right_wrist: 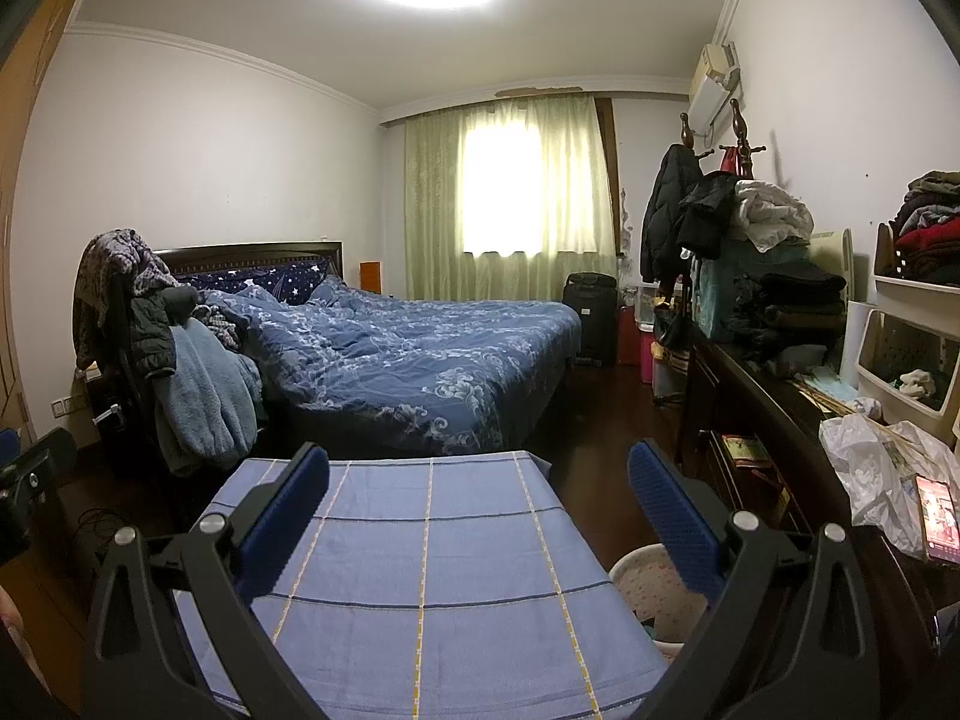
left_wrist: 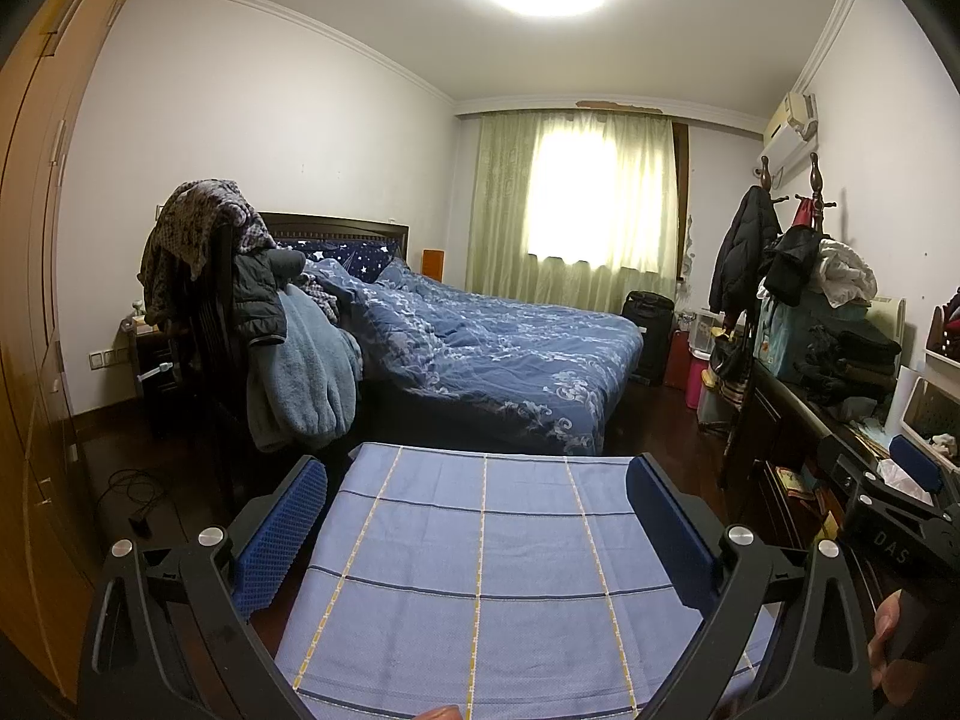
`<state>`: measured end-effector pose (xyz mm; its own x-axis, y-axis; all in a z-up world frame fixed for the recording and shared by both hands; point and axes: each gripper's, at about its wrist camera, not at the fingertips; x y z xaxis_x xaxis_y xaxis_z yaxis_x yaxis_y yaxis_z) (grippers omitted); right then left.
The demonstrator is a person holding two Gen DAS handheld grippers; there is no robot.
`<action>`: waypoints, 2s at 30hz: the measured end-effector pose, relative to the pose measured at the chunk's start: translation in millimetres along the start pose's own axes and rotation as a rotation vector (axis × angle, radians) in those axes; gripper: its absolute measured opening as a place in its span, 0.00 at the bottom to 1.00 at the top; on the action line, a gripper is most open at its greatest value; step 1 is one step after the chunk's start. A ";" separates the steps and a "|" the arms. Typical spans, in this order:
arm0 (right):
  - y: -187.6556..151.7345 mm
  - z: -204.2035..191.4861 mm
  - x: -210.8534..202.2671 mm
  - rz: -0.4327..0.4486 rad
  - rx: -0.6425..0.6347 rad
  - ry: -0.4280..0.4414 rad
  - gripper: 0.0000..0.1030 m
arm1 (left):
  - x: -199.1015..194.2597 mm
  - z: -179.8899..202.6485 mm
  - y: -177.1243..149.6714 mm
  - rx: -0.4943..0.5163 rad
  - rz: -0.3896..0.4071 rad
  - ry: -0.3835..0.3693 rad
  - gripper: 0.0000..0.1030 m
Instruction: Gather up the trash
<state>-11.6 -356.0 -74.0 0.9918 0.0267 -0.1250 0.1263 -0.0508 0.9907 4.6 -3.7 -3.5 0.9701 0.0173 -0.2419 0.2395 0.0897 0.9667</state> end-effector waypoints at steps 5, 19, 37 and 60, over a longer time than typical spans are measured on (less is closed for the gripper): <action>1.1 -1.1 0.5 0.000 0.000 -0.001 0.97 | 0.3 0.0 0.1 -0.001 -0.001 0.000 0.97; -5.2 -4.0 7.4 -0.021 -0.005 0.001 0.97 | 4.3 8.1 -16.6 0.001 -0.012 0.000 0.97; -21.6 -8.3 39.3 -0.108 -0.006 0.021 0.97 | 31.4 7.2 -30.6 -0.009 -0.099 0.017 0.97; -103.1 -31.8 179.1 -0.417 -0.027 0.060 0.97 | 165.1 3.5 -94.7 -0.011 -0.432 0.021 0.97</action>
<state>152.4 -314.2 -196.8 0.8529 0.0971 -0.5130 0.5152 0.0028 0.8570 142.2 -12.8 -134.7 0.7799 -0.0040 -0.6259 0.6229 0.1037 0.7754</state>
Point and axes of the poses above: each gripper's, at about its wrist camera, not at the fingertips, and x roughly the way its jaws point, z to its right, y to its top, and after that the axes turned 1 degree about y, right-handed
